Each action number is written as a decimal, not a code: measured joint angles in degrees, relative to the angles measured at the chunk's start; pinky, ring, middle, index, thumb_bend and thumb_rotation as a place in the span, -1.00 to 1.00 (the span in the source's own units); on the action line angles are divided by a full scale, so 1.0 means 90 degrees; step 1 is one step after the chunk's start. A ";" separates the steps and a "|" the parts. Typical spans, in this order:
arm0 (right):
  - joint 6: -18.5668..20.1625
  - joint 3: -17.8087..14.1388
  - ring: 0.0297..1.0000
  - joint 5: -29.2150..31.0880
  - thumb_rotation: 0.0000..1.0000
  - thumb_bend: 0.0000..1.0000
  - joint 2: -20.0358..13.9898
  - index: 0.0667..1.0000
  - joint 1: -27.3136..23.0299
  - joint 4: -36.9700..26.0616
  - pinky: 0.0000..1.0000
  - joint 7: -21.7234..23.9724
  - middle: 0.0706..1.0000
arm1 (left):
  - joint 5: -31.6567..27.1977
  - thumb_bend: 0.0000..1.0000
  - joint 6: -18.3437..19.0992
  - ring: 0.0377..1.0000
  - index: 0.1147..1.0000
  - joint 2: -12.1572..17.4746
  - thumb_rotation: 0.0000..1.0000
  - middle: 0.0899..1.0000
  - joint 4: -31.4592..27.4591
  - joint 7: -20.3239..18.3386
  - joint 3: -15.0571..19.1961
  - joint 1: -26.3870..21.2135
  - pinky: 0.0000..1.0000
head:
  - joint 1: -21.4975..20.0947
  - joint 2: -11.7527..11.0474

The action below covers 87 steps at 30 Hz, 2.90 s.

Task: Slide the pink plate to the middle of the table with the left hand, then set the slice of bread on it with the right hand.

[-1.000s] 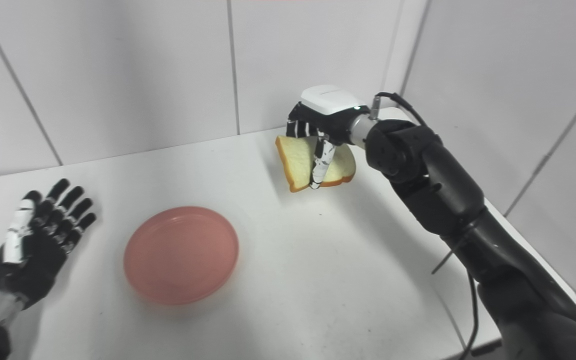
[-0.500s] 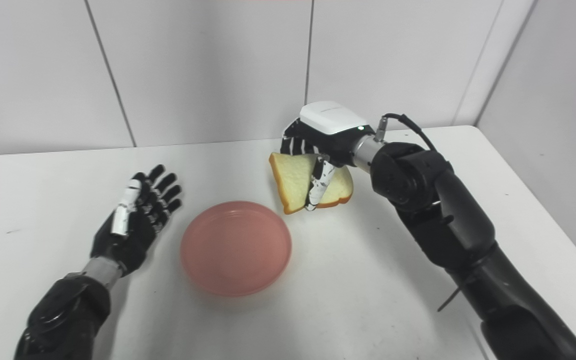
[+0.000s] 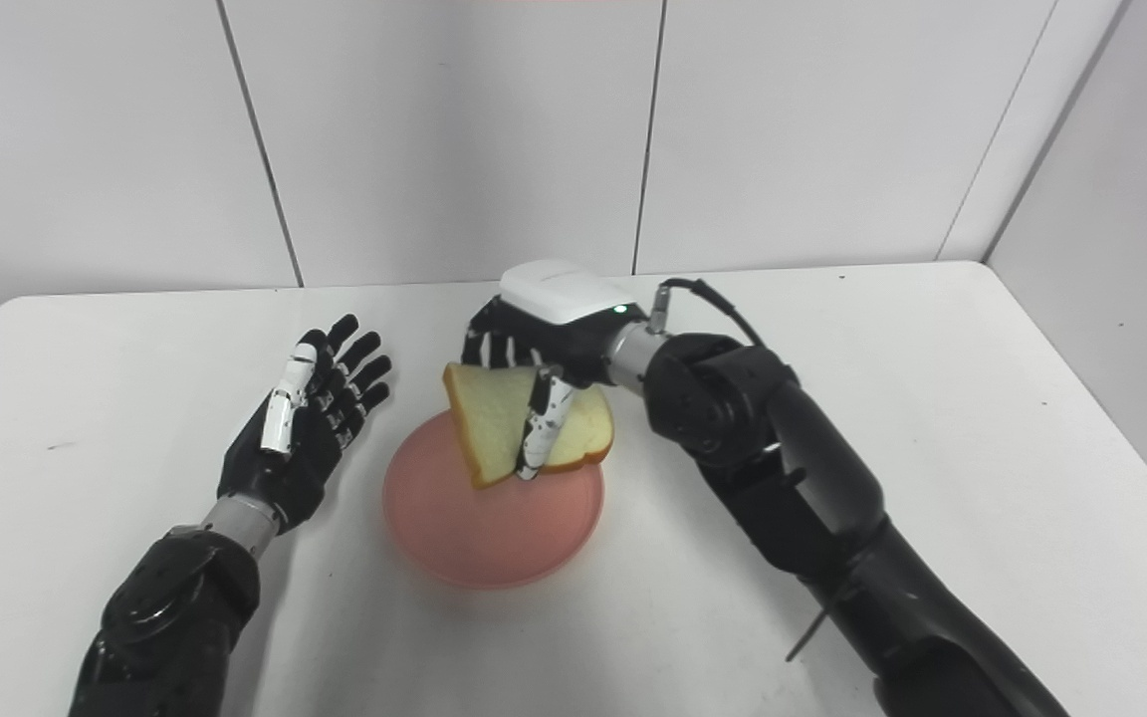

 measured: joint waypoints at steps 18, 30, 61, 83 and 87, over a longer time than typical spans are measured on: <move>-0.0149 0.0441 -0.30 -0.0110 -1.00 0.02 0.0306 0.03 0.0114 0.0375 -0.31 -0.0110 -0.13 | 0.0073 -0.17 -0.0002 0.88 0.90 -0.0046 1.00 0.88 -0.0005 0.0065 0.0010 -0.0005 0.90 | 0.0039 0.0137; -0.0150 0.0614 -0.32 -0.0328 -1.00 0.01 0.0447 0.04 0.0258 0.0736 -0.38 -0.0165 -0.17 | 0.0073 -0.17 -0.0002 0.89 0.91 -0.0043 1.00 0.90 -0.0013 0.0065 0.0043 -0.0068 0.90 | 0.0039 0.0146; 0.0478 0.0540 0.92 -0.1658 -0.33 1.00 0.0266 0.97 0.0070 -0.1185 0.83 0.1852 1.00 | 0.0060 -0.18 -0.0006 0.90 0.93 -0.0042 1.00 0.90 -0.0014 0.0052 0.0045 -0.0105 0.91 | -0.0010 0.0020; 0.0902 -0.2302 1.00 0.1056 0.98 0.55 0.0982 1.00 0.1868 -0.1045 0.90 -0.0705 1.00 | 0.0073 -0.16 -0.0138 0.92 0.95 -0.0059 1.00 0.94 -0.0138 0.0025 0.0027 -0.0013 0.98 | -0.0020 -0.0723; 0.0810 -0.2702 1.00 0.1831 1.00 0.46 0.1451 1.00 0.2115 -0.0837 0.97 -0.1448 1.00 | 0.0073 -0.17 -0.0272 0.91 0.94 -0.0056 1.00 0.95 -0.0081 0.0006 0.0039 0.0028 0.98 | -0.0010 -0.0869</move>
